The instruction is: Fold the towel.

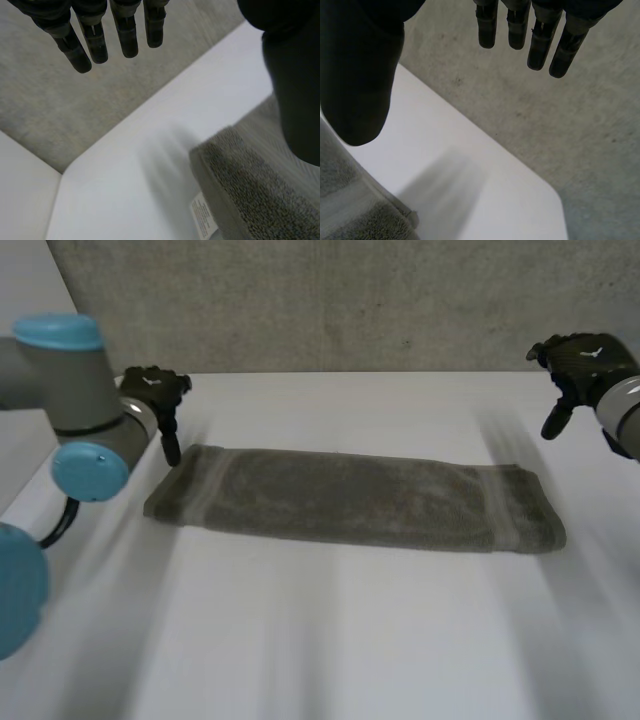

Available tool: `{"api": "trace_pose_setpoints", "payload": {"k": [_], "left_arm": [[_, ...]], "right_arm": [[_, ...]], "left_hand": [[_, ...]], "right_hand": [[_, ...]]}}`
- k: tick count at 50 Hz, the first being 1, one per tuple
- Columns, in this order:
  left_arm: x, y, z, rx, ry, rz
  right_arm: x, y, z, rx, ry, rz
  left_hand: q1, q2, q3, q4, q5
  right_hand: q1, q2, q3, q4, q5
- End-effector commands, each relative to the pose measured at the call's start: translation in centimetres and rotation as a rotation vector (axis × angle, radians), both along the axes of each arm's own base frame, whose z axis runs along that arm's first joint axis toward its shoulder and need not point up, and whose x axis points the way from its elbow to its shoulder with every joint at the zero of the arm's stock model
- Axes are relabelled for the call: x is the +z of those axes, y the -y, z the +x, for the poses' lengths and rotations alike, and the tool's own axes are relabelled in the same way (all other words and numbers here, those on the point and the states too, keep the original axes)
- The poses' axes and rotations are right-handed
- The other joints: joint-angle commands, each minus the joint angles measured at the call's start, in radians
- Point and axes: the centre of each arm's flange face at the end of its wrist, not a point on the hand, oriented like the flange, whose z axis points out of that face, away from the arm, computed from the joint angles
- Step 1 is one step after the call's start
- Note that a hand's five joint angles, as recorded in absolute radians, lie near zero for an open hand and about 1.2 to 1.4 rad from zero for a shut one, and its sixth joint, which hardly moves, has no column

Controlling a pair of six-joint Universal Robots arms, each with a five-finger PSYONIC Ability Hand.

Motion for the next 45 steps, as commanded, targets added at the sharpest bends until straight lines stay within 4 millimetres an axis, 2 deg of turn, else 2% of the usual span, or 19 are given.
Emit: {"api": "trace_pose_setpoints", "payload": {"k": [1,2,4,7,9,10,12,14,18,20,28,31,33,37,38,39,42,44,45], "left_arm": [[3.4,-3.7,1.2,0.005,-0.072,-0.006],[3.4,-3.7,1.2,0.005,-0.072,-0.006],[3.0,-5.6,1.3,-0.030,-0.076,-0.003],[2.8,-6.5,1.3,-0.053,-0.084,-0.011],[2.7,-8.5,1.2,-0.110,-0.100,-0.043],[2.7,-8.5,1.2,-0.110,-0.100,-0.043],[2.6,-10.3,1.5,-0.151,-0.114,-0.072],[2.5,-11.0,1.6,-0.164,-0.118,-0.084],[1.9,-12.3,1.8,-0.185,-0.123,-0.085],[1.1,-13.1,1.8,-0.198,-0.125,-0.072],[0.2,-13.5,2.1,-0.192,-0.126,-0.056],[0.1,-13.3,2.2,-0.183,-0.127,-0.051],[0.1,-13.3,2.3,-0.183,-0.127,-0.051],[0.0,-13.2,2.3,-0.182,-0.126,-0.048],[-0.1,-13.2,2.3,-0.181,-0.126,-0.045],[-0.1,-13.2,2.3,-0.180,-0.125,-0.045],[-0.2,-13.2,2.3,-0.180,-0.125,-0.044],[-0.2,-13.2,2.4,-0.178,-0.125,-0.044],[-0.2,-13.2,2.4,-0.178,-0.125,-0.044]], "right_arm": [[1.4,-5.2,-0.4,0.009,-0.046,0.041],[1.4,-5.2,-0.4,0.009,-0.047,0.042],[0.0,-7.1,-0.7,0.020,-0.118,0.095],[-0.9,-7.9,-0.8,0.026,-0.154,0.119],[-3.0,-9.2,-0.9,0.044,-0.203,0.177],[-3.0,-9.2,-0.9,0.045,-0.203,0.177],[-4.5,-10.0,-0.9,0.054,-0.218,0.222],[-5.1,-10.3,-0.9,0.056,-0.220,0.232],[-6.3,-10.2,-1.0,0.054,-0.222,0.238],[-8.1,-9.6,-1.6,0.035,-0.222,0.250],[-11.1,-7.7,-2.2,0.015,-0.224,0.245],[-11.6,-7.2,-2.3,0.009,-0.224,0.244],[-12.5,-6.6,-2.9,-0.007,-0.222,0.263],[-13.0,-6.1,-3.5,-0.026,-0.221,0.278],[-12.9,-5.9,-3.9,-0.039,-0.222,0.278],[-12.8,-5.5,-4.4,-0.057,-0.224,0.272],[-12.2,-5.1,-5.1,-0.090,-0.224,0.254],[-10.0,-4.0,-7.1,-0.179,-0.235,0.190],[-10.0,-4.0,-7.1,-0.180,-0.236,0.189]], "left_hand": [[-0.065,-0.057,-0.043,-0.058,-0.194],[-0.065,-0.057,-0.043,-0.058,-0.194],[-0.051,-0.042,-0.028,-0.044,-0.179],[-0.051,-0.042,-0.028,-0.044,-0.179],[-0.051,-0.042,-0.028,-0.044,-0.179],[-0.051,-0.042,-0.028,-0.044,-0.179],[-0.054,-0.045,-0.031,-0.047,-0.182],[-0.054,-0.045,-0.031,-0.047,-0.182],[-0.054,-0.045,-0.031,-0.047,-0.182],[-0.054,-0.045,-0.031,-0.047,-0.182],[-0.054,-0.045,-0.031,-0.047,-0.182],[-0.054,-0.045,-0.031,-0.047,-0.182],[-0.054,-0.045,-0.031,-0.047,-0.182],[-0.054,-0.045,-0.031,-0.047,-0.182],[-0.054,-0.045,-0.031,-0.047,-0.182],[-0.054,-0.045,-0.031,-0.047,-0.182],[-0.054,-0.045,-0.031,-0.047,-0.182],[-0.054,-0.045,-0.031,-0.047,-0.182],[-0.054,-0.045,-0.031,-0.047,-0.182]], "right_hand": [[-0.058,-0.071,-0.070,-0.080,-0.059],[-0.058,-0.071,-0.070,-0.080,-0.059],[-0.058,-0.071,-0.070,-0.080,-0.059],[-0.036,-0.049,-0.048,-0.058,-0.037],[-0.012,-0.026,-0.025,-0.034,-0.014],[-0.012,-0.025,-0.025,-0.034,-0.014],[0.029,0.015,0.016,0.007,0.027],[0.075,0.062,0.063,0.053,0.074],[0.117,0.104,0.105,0.095,0.115],[0.126,0.112,0.113,0.104,0.124],[0.228,0.215,0.216,0.206,0.227],[0.258,0.245,0.245,0.236,0.256],[0.328,0.315,0.316,0.306,0.326],[0.507,0.494,0.495,0.485,0.506],[0.766,0.753,0.754,0.744,0.764],[1.160,1.147,1.148,1.138,1.158],[1.164,1.151,1.152,1.142,1.162],[1.164,1.151,1.152,1.142,1.162],[1.164,1.151,1.152,1.142,1.162]]}}
